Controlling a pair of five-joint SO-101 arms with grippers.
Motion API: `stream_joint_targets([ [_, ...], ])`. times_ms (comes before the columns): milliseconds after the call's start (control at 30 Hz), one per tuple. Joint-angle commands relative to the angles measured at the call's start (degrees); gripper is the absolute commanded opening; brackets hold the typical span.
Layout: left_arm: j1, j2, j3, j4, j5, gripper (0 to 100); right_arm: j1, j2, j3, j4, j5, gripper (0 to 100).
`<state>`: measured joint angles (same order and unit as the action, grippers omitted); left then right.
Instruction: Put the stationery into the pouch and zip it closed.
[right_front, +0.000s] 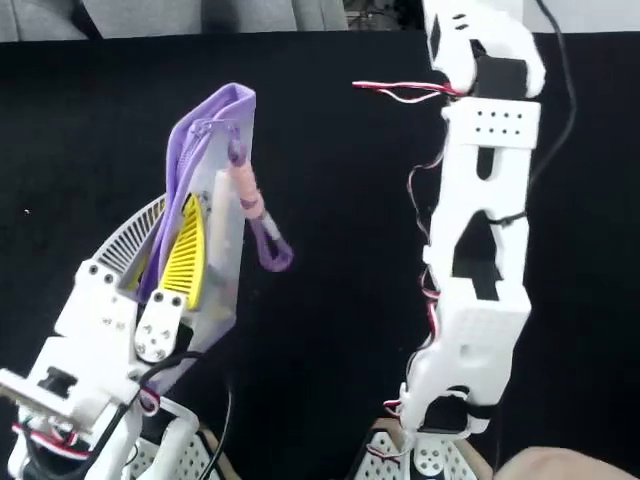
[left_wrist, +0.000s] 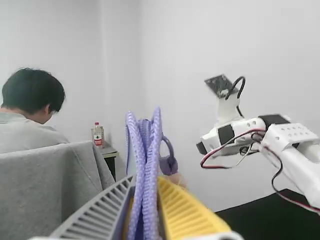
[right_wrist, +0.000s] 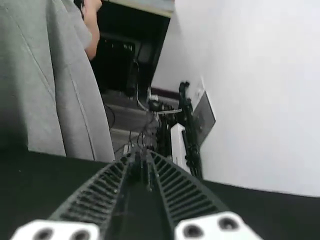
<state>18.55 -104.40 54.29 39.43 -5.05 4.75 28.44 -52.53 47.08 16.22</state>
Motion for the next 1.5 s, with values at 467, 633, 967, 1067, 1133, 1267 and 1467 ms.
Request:
stream_joint_targets([
  [467,-0.9,-0.4,6.5,-10.7,-0.3,3,-7.1,-14.8,-12.6,35.9,-4.1,20.7],
  [633,-1.0,-0.4,5.9,-10.8,-0.3,3,-13.8,-19.6,-18.4,47.4,-4.1,23.6],
  [967,-8.6,-0.4,10.5,-19.8,0.3,3,-28.8,-29.5,-14.5,54.2,-4.7,23.7],
  [1067,-8.2,-0.4,10.2,-19.3,0.3,3,-33.8,-33.1,-9.5,53.7,-4.7,23.7],
  [1133,-8.2,-0.4,9.9,-19.5,0.3,3,-36.4,-34.2,-5.9,53.2,-4.7,23.5],
  [1267,-8.1,-0.4,8.2,-19.3,0.3,3,-39.6,-34.6,0.6,50.6,-4.7,23.4],
  [1467,-8.1,-0.4,6.7,-19.2,3.2,3,-45.1,-34.6,2.5,48.8,-4.4,23.4],
])
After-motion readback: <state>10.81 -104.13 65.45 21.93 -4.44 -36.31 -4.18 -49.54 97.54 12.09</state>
